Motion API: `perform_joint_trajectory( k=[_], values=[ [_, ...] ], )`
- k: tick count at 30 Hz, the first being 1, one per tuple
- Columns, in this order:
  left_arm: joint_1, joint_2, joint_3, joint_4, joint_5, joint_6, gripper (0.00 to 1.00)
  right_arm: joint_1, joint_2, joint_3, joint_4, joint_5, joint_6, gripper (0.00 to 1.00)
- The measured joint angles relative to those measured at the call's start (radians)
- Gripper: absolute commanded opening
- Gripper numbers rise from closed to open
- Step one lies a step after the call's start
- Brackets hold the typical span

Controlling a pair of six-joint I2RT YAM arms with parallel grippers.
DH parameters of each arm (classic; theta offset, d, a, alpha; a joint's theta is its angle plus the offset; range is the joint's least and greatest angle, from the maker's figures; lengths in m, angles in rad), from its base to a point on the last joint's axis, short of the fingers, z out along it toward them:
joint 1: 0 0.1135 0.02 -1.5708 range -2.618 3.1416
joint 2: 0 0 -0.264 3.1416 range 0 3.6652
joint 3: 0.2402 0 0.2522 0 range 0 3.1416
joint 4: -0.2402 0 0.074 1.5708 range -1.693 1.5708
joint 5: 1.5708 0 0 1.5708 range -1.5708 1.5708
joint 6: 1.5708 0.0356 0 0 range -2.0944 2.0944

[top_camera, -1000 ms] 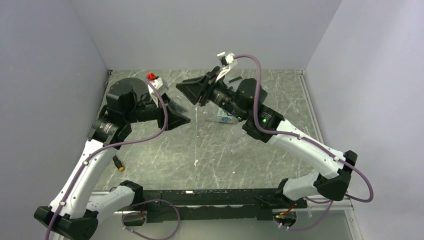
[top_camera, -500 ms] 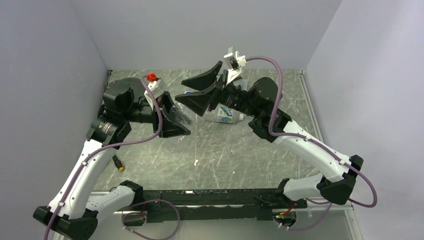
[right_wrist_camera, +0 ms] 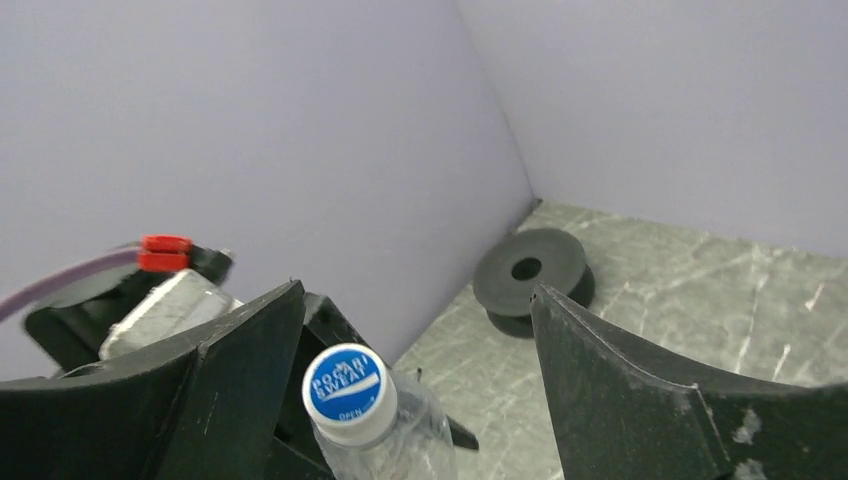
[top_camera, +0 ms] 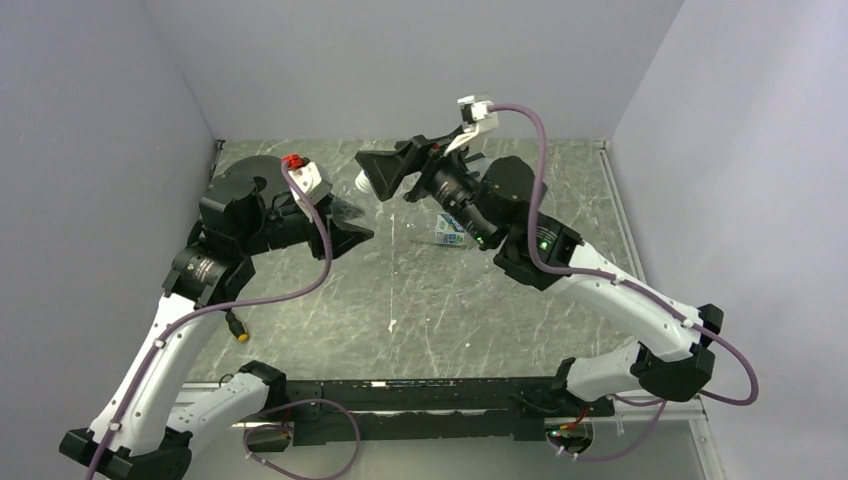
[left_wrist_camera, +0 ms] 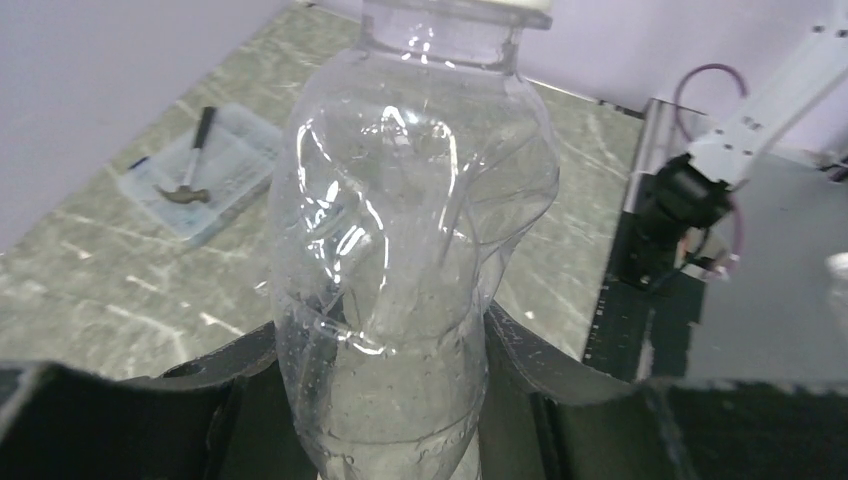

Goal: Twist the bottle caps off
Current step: Unscrew the bottle cap from the plastic bottle.

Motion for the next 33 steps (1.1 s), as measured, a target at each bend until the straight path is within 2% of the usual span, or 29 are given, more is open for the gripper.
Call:
perform_joint_trajectory(
  k=[10,16,23,26,29,33],
  values=[
    [0.000,0.007,-0.013,-0.025,-0.151,0.056,0.43,0.003,0.062,0.013,-0.076,0.016,0.029,0.74],
    [0.000,0.022,-0.017,-0.032,-0.183,0.058,0.43,0.008,0.063,0.016,-0.074,0.004,0.039,0.56],
    [0.000,0.023,-0.019,-0.031,-0.192,0.053,0.43,0.008,0.088,0.024,-0.074,-0.008,0.054,0.52],
    [0.000,0.023,-0.020,-0.026,-0.190,0.047,0.43,0.008,0.103,0.024,-0.074,-0.010,0.059,0.42],
    [0.000,0.023,-0.020,-0.019,-0.185,0.034,0.42,0.008,0.110,0.024,-0.073,-0.012,0.064,0.20],
    [0.000,0.021,-0.021,-0.008,-0.175,0.026,0.42,0.008,0.108,0.024,-0.067,-0.013,0.071,0.03]
  ],
)
